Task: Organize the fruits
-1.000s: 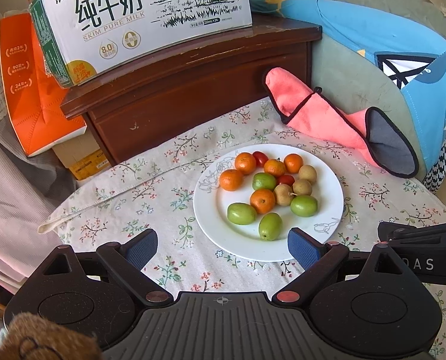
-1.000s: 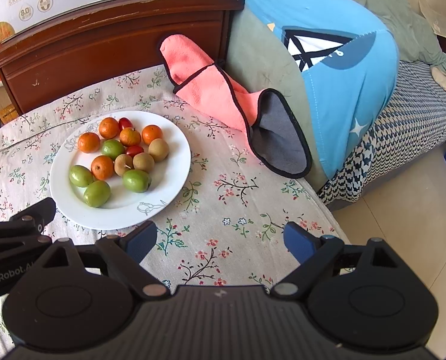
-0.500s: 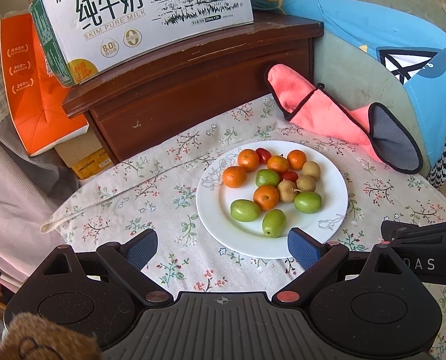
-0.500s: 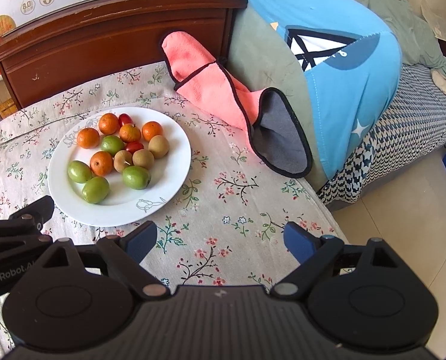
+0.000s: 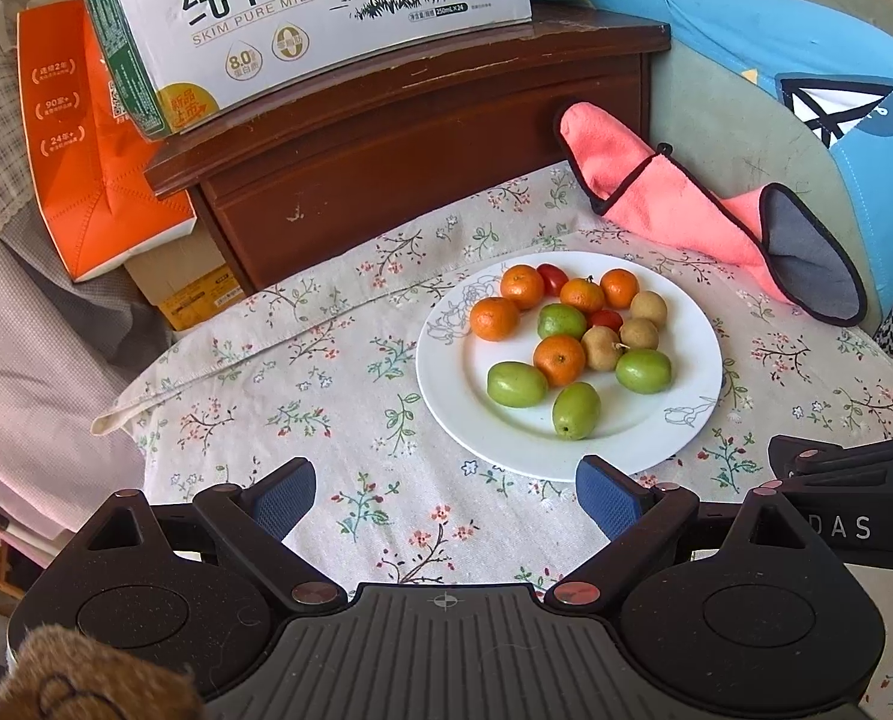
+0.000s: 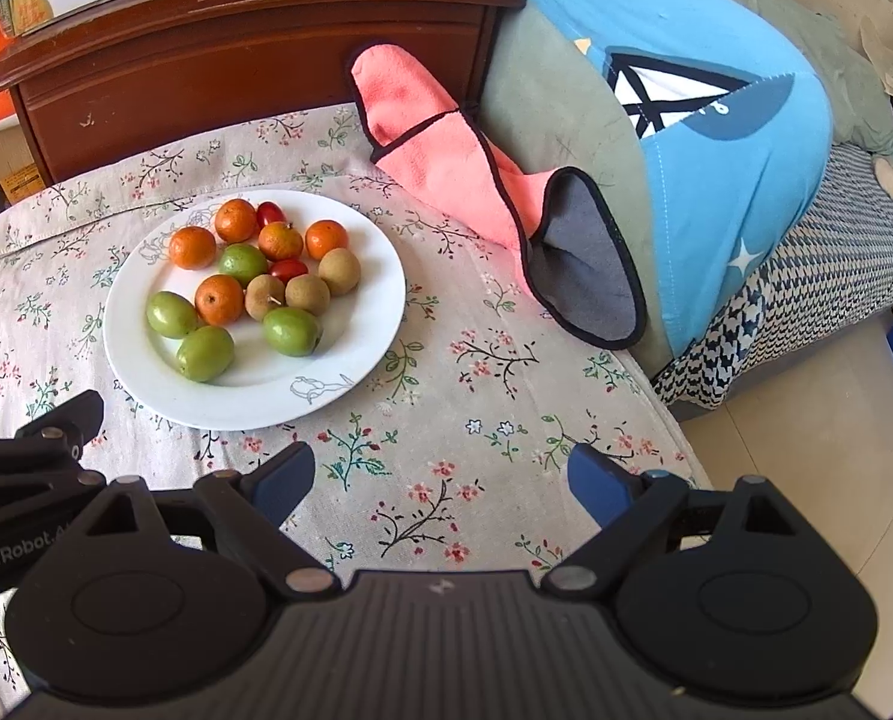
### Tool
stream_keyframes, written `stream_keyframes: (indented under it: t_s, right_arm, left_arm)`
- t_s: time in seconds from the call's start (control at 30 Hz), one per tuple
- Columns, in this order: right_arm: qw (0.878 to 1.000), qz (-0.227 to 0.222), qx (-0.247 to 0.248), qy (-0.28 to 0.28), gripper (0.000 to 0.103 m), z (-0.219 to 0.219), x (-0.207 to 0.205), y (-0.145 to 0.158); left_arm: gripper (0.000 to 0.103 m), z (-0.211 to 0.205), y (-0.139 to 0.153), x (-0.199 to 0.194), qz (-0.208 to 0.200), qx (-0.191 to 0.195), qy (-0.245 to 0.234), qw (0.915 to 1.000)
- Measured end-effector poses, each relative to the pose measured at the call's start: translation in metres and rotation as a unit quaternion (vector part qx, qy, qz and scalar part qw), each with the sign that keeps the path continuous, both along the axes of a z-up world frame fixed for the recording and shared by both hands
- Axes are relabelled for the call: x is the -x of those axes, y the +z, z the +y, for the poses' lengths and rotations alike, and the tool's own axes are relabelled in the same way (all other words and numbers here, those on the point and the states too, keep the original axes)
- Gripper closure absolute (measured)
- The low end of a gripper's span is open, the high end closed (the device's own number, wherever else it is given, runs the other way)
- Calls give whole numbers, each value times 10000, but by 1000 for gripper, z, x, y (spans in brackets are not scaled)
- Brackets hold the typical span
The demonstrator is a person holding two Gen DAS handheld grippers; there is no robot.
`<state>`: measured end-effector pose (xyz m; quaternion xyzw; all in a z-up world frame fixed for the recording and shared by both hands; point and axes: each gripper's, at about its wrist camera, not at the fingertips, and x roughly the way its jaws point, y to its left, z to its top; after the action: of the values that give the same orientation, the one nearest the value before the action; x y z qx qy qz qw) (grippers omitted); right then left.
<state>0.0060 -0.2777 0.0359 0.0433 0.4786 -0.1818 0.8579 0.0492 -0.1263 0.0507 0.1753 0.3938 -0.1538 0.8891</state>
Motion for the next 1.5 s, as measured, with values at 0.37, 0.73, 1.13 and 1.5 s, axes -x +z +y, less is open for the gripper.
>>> stream_keyframes:
  t_s: [0.37, 0.73, 1.13, 1.5]
  right_arm:
    - [9992, 9, 66, 384, 12, 25, 5, -8]
    - [9921, -275, -113, 1220, 10, 62, 30, -22]
    - [9638, -732, -405, 2533, 9, 114, 56, -57]
    - [9371, -1129, -439, 3273, 5, 148, 58, -80]
  left_arm:
    - [8, 31, -9, 13, 86, 5, 302, 9995]
    - [8, 77, -12, 21, 227, 158, 769, 9967]
    - [8, 107, -2, 22, 264, 499, 975, 9936]
    - [8, 109, -2, 22, 296, 526, 950, 9936]
